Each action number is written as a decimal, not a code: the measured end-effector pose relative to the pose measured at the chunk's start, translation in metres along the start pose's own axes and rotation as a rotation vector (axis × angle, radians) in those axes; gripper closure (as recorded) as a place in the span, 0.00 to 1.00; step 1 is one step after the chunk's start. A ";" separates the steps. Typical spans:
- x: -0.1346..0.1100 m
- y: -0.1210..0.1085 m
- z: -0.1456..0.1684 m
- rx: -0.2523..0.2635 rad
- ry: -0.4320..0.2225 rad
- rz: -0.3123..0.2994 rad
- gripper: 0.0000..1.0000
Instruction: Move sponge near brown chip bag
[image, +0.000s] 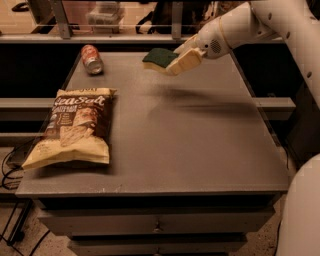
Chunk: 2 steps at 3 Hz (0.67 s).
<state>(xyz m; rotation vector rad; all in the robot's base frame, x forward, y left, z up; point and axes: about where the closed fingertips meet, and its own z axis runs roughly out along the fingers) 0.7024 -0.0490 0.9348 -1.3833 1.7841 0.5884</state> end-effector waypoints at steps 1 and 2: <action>0.000 0.000 0.000 0.000 0.000 0.000 1.00; -0.006 0.028 0.018 -0.078 0.055 -0.054 1.00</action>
Offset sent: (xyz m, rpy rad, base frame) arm -0.0601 0.0622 -0.0186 -0.1788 0.0528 0.2455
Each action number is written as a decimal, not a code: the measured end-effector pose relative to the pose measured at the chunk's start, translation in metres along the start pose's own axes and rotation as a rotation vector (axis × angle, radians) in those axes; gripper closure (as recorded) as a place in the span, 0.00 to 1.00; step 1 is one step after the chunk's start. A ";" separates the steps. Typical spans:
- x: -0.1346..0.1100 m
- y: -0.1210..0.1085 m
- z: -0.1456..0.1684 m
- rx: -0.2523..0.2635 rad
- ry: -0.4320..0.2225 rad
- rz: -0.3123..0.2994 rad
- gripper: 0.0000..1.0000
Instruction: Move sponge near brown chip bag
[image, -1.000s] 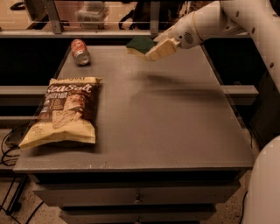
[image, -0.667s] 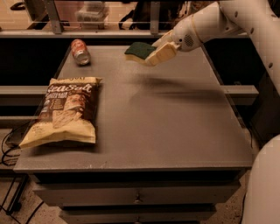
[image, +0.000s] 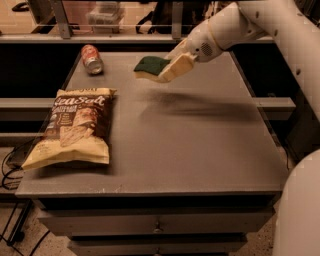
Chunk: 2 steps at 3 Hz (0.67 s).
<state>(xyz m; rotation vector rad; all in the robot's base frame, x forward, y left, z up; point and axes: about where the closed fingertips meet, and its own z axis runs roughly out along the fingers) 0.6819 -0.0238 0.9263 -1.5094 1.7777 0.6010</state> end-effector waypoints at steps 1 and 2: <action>-0.006 0.042 0.024 -0.094 0.043 -0.053 1.00; -0.003 0.082 0.053 -0.182 0.047 -0.063 0.82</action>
Offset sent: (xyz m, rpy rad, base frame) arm -0.1097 0.0866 -0.0691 -0.0445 0.1403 0.2554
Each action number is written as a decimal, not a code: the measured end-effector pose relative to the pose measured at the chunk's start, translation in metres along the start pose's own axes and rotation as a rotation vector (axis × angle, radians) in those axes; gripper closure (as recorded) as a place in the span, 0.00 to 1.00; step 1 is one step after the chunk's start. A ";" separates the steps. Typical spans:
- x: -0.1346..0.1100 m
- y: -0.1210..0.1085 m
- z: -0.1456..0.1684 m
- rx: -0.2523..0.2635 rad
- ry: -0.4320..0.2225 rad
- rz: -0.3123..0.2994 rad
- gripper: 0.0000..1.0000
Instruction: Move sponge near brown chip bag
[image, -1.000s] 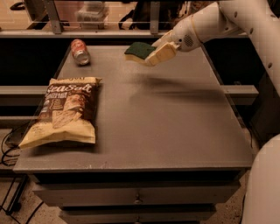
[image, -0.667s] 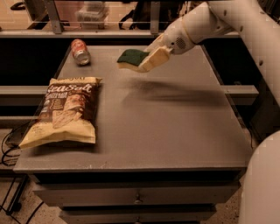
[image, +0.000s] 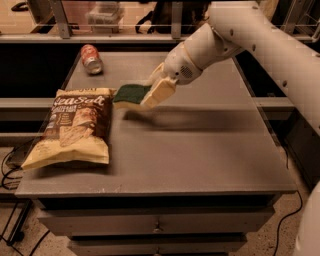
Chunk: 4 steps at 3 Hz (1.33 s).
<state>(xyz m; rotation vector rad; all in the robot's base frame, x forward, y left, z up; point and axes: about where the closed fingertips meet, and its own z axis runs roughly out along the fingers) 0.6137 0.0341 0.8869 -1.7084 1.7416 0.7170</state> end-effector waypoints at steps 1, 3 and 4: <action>0.001 0.029 0.029 -0.067 -0.018 0.009 0.59; -0.010 0.065 0.048 -0.119 -0.058 -0.009 0.12; -0.011 0.065 0.049 -0.123 -0.057 -0.010 0.00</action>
Offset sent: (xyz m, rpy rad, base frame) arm -0.0736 0.0501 -0.0354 0.0674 0.1017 0.1080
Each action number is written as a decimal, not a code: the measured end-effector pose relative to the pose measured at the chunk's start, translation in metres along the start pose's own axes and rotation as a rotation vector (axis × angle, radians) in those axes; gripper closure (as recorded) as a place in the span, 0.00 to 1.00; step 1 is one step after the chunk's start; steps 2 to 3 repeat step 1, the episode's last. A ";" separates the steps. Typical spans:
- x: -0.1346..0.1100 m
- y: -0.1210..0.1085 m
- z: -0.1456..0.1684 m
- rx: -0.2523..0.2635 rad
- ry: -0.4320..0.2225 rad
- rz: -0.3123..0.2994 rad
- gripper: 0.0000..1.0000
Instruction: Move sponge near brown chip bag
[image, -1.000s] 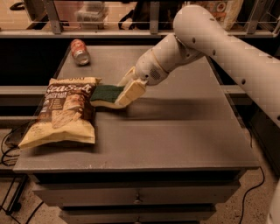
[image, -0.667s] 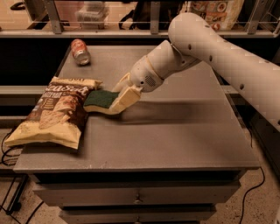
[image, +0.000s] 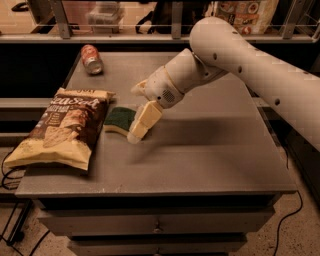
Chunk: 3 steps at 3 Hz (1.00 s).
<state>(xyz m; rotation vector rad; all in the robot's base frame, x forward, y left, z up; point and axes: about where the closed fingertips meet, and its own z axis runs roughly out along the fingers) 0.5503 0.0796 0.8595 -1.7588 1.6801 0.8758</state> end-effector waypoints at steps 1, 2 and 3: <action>0.000 0.000 0.000 0.000 0.000 0.000 0.00; 0.000 0.000 0.000 0.000 0.000 0.000 0.00; 0.000 0.000 0.000 0.000 0.000 0.000 0.00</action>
Offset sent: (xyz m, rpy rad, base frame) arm 0.0000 0.0000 0.0000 0.0000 0.0000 0.0000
